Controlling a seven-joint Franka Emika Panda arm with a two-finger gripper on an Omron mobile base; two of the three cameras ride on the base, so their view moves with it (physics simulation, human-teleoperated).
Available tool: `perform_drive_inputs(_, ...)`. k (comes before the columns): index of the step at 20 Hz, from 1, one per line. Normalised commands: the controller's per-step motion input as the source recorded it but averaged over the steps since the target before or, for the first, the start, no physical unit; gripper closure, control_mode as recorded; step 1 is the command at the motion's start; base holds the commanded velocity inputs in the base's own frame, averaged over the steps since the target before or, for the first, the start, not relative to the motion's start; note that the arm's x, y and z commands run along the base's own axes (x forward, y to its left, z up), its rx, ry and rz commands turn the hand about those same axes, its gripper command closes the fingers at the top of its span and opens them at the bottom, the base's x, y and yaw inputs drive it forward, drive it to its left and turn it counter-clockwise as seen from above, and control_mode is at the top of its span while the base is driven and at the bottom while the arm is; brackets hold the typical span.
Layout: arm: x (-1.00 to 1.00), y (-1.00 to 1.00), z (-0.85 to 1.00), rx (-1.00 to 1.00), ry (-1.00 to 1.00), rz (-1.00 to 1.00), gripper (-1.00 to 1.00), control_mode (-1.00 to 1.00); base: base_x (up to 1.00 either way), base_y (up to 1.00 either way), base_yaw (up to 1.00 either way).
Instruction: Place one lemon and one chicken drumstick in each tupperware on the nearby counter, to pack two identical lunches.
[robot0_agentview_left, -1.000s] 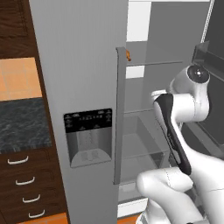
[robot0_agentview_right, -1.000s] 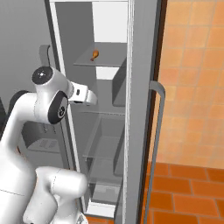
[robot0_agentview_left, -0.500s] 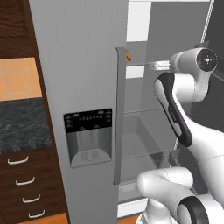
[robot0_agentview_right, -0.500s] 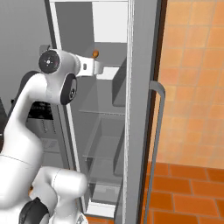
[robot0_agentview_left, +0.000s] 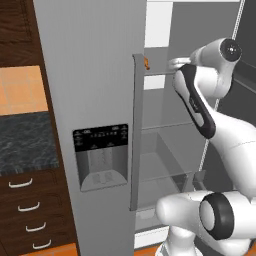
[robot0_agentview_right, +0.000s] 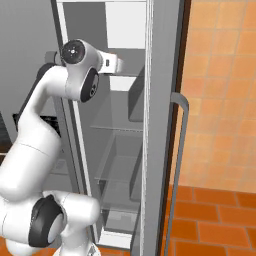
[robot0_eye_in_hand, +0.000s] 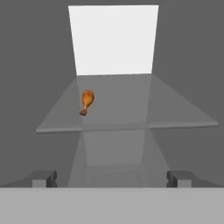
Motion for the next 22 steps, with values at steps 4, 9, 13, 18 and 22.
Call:
perform_drive_inputs(4,0.74,0.0,-0.26,0.02,-0.03,0.1,-1.0,-1.0,0.0,0.0,0.0)
perform_drive_inputs(9,0.94,0.02,-0.01,0.04,0.04,0.26,-1.0,-1.0,0.0,0.0,0.0)
perform_drive_inputs(13,0.85,0.01,0.0,0.0,0.11,0.23,-1.0,-1.0,0.0,0.0,0.0)
perform_drive_inputs(18,0.12,0.18,-0.03,0.0,0.04,0.04,-1.0,-1.0,0.0,0.0,0.0)
perform_drive_inputs(22,0.44,0.5,-0.19,0.0,0.09,0.0,-1.0,-1.0,0.0,0.0,0.0)
